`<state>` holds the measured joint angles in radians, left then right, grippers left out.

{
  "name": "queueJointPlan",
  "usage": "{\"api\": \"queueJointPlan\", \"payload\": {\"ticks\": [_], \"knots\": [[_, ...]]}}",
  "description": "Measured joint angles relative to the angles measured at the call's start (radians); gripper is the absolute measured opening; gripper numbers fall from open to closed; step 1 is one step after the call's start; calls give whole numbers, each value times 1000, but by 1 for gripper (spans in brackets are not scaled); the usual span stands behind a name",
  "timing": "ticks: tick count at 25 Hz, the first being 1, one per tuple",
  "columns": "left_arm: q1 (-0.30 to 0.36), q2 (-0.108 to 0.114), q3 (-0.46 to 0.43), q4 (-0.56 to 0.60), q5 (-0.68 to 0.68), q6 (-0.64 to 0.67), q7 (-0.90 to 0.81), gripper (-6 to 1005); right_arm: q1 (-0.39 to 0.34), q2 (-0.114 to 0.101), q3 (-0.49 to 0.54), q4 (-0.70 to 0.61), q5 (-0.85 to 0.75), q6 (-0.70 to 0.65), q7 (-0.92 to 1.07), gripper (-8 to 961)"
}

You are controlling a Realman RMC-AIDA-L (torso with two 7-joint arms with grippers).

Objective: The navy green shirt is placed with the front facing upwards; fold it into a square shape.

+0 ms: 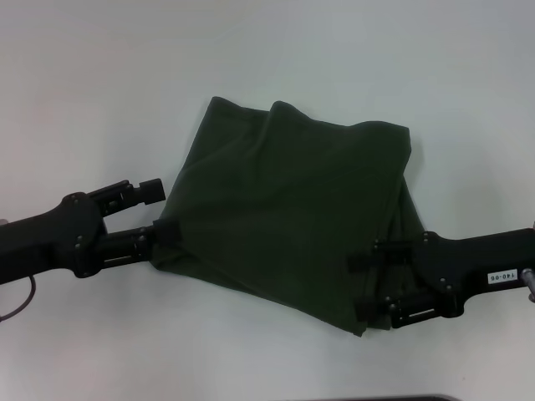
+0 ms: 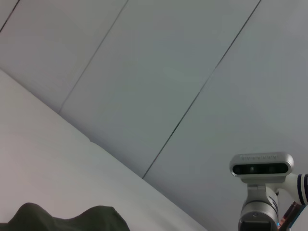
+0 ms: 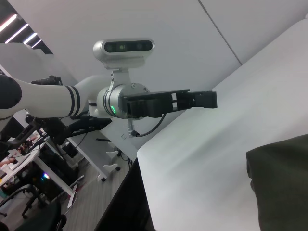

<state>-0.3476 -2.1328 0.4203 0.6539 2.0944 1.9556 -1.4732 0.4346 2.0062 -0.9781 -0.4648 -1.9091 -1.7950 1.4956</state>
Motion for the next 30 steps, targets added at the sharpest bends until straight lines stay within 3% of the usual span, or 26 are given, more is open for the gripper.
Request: {"api": "queueJointPlan", "payload": {"ticks": [30], "knots": [[-18, 5, 0, 1, 0, -8, 1, 873, 11, 3, 32, 0, -22, 8, 9, 892]]}}
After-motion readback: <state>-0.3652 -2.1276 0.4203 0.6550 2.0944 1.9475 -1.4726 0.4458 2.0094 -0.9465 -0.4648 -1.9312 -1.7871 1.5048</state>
